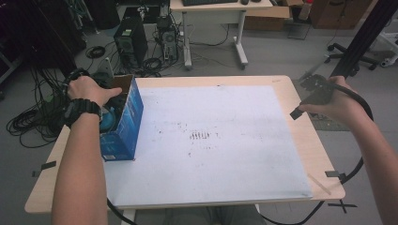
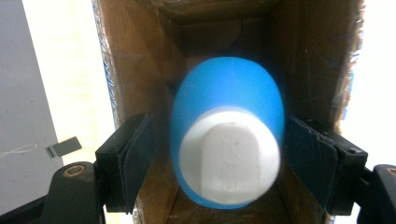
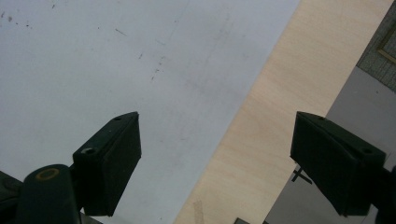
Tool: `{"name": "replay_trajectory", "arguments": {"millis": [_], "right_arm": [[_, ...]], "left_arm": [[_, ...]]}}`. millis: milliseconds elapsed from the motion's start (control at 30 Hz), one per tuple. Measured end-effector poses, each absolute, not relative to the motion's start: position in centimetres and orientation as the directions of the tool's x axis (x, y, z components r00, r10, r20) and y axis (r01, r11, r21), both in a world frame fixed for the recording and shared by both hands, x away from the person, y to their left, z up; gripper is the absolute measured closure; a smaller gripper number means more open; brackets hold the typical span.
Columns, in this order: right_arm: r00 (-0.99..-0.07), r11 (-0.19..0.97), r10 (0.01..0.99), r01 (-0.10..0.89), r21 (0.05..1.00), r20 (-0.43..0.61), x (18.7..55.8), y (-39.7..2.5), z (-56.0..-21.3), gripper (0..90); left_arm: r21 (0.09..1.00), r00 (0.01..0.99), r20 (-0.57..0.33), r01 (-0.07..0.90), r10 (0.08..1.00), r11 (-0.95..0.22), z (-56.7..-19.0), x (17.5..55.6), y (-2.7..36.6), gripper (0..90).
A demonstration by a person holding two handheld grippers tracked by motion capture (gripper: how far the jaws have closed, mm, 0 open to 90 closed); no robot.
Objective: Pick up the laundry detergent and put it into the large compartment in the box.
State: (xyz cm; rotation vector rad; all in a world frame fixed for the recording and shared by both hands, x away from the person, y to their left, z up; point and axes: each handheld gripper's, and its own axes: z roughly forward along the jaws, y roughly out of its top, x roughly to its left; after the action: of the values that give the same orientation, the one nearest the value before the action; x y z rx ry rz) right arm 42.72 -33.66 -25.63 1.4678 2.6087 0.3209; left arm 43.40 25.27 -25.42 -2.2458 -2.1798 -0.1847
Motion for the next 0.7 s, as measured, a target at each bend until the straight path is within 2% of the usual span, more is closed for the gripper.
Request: {"name": "replay_trajectory", "arguments": {"millis": [700], "right_arm": [[-0.519, 0.504, 0.854, 0.826, 0.254, -0.005, 42.6, -33.7, -25.5, 16.2]], "left_arm": [[0.127, 0.039, 0.088, 0.991, 0.995, -0.05, -23.1, 43.0, 24.6, 19.2]]}}
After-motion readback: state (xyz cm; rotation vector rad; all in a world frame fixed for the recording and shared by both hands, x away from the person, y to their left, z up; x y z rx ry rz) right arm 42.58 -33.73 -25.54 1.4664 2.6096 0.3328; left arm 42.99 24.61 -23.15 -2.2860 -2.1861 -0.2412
